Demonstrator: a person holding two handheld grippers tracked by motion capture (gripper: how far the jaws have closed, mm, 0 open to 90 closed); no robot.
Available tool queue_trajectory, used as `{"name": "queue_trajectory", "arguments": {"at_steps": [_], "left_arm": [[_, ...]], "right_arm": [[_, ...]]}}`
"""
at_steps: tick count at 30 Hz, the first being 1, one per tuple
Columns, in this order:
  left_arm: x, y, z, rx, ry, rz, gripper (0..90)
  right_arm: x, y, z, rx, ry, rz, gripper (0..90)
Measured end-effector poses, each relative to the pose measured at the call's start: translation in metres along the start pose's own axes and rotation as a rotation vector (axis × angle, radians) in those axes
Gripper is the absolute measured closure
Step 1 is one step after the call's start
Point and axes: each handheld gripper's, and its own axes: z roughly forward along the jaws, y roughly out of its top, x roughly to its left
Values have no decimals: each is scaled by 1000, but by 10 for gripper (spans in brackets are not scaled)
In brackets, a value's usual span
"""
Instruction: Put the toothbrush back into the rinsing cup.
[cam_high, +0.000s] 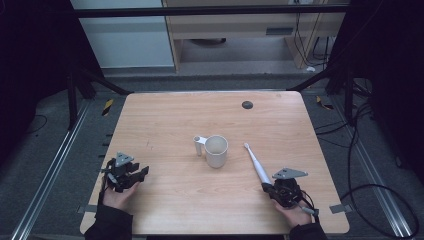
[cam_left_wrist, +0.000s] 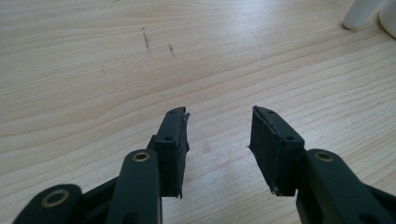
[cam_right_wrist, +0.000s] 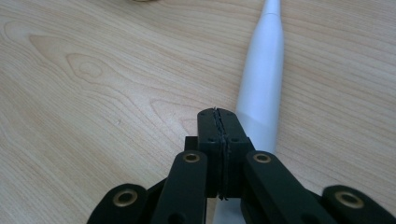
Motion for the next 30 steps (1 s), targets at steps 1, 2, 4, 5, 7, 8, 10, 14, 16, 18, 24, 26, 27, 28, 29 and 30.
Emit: {"name": "queue_trajectory", "arguments": {"at_steps": [1,2,4,5,7,8,10,14,16,18,24,26,27,28,29,30], "left_arm": [[0,0,0,0,-1,0,552],[0,0,0,0,0,0,552],[0,0,0,1,0,0,552],[0,0,0,1,0,0,552],[0,0,0,0,0,1,552],[0,0,0,0,0,1,552],[0,0,0,0,1,0,552],[0,0,1,1,2,1,552],[0,0,1,1,1,2,552],[0,0,1,2,1,3,551],[-1,0,2,6,-1,10,548],[-1,0,2,8,-1,12,547],[-1,0,2,6,0,7,547],[-1,0,3,7,1,8,547],[0,0,3,11,1,8,546],[0,0,3,13,2,8,546]], "right_arm": [[0,0,0,1,1,1,893],[0,0,0,2,-1,-1,893],[-1,0,-1,0,-3,-4,889],[-1,0,-1,0,-3,-5,886],[-1,0,-2,-4,0,-6,881],[-1,1,-3,-11,6,-2,877],[-2,2,-6,-28,6,-6,869],[-3,9,-14,-65,-6,-6,824],[-4,12,-18,-82,-25,-10,774],[-6,17,-23,-100,-50,-23,740],[-15,29,-33,-127,-58,17,640],[-15,34,-35,-140,-67,21,596],[-14,37,-35,-140,-66,17,586],[-13,40,-35,-137,-70,10,573],[-13,43,-34,-137,-73,2,557],[-12,46,-32,-127,-75,5,550]]}}
